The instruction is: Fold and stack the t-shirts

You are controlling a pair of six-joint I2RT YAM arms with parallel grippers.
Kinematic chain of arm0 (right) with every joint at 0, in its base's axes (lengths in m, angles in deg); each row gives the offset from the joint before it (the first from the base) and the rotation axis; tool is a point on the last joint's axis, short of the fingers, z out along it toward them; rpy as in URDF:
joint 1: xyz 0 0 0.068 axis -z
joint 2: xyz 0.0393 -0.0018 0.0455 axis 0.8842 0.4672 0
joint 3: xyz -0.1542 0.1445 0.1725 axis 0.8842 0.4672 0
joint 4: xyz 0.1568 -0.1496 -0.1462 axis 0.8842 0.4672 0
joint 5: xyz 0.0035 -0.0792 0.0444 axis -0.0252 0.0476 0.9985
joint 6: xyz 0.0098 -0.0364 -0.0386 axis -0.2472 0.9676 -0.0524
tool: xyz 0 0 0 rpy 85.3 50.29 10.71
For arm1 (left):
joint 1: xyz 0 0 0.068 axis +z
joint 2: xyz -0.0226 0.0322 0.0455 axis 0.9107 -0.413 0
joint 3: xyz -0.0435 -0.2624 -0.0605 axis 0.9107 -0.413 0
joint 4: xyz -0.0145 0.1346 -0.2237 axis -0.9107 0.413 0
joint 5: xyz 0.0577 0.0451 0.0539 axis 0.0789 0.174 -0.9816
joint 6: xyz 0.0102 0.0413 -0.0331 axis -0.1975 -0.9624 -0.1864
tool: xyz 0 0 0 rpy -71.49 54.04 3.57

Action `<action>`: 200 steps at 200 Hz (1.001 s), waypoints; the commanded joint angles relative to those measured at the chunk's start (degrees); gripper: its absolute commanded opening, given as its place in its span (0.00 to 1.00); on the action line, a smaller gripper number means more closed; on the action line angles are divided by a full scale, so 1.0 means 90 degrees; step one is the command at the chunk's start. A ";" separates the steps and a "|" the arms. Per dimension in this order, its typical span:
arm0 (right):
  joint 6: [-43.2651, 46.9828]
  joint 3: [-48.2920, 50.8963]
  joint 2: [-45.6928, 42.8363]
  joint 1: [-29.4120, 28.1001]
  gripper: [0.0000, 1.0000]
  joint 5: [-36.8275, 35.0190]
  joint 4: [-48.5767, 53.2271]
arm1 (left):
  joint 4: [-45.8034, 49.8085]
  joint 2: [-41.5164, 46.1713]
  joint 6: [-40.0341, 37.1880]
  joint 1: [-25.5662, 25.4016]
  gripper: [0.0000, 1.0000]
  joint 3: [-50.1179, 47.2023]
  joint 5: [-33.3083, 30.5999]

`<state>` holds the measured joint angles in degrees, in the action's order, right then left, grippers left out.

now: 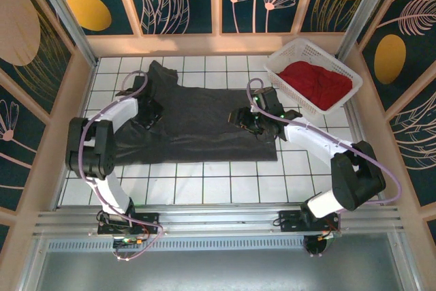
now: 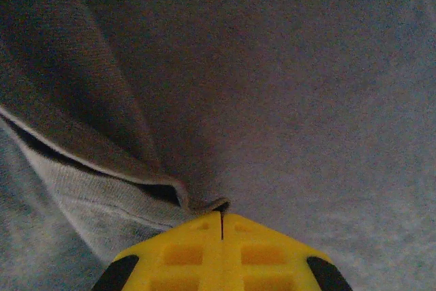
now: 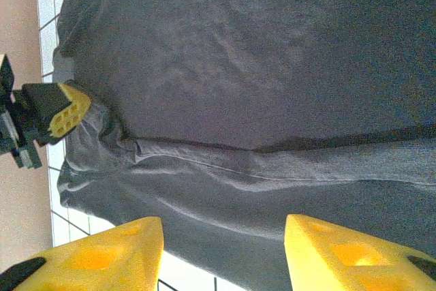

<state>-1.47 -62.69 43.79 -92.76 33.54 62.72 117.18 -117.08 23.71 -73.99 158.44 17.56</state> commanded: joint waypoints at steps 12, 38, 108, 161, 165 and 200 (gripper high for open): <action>0.0072 -0.0014 0.0070 0.0076 0.50 0.0064 -0.0027 | 0.0820 -0.0582 -0.0786 -0.0358 0.00 0.0756 -0.0444; 0.0076 0.0027 0.0060 0.0129 0.50 0.0112 -0.0026 | 0.1078 -0.0875 -0.1069 -0.0603 0.00 0.1133 -0.0669; 0.0078 0.0097 0.0180 0.0179 0.50 0.0187 -0.0074 | 0.0991 -0.0816 -0.1606 -0.0807 0.54 0.1602 -0.0771; 0.0033 0.0257 0.0189 0.0179 0.50 0.0167 -0.0162 | 0.1346 -0.0117 -0.1889 -0.0797 0.47 0.1456 -0.1198; 0.0031 0.0253 0.0185 0.0179 0.50 0.0167 -0.0172 | 0.1383 -0.0138 -0.1932 -0.0797 0.46 0.1388 -0.1204; 0.0022 0.0184 0.0187 0.0174 0.50 0.0195 -0.0183 | 0.1362 -0.0268 -0.2100 -0.0796 0.46 0.0933 -0.1327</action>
<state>-1.49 -61.11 44.88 -91.49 34.48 62.44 126.32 -117.72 7.31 -81.05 169.56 7.64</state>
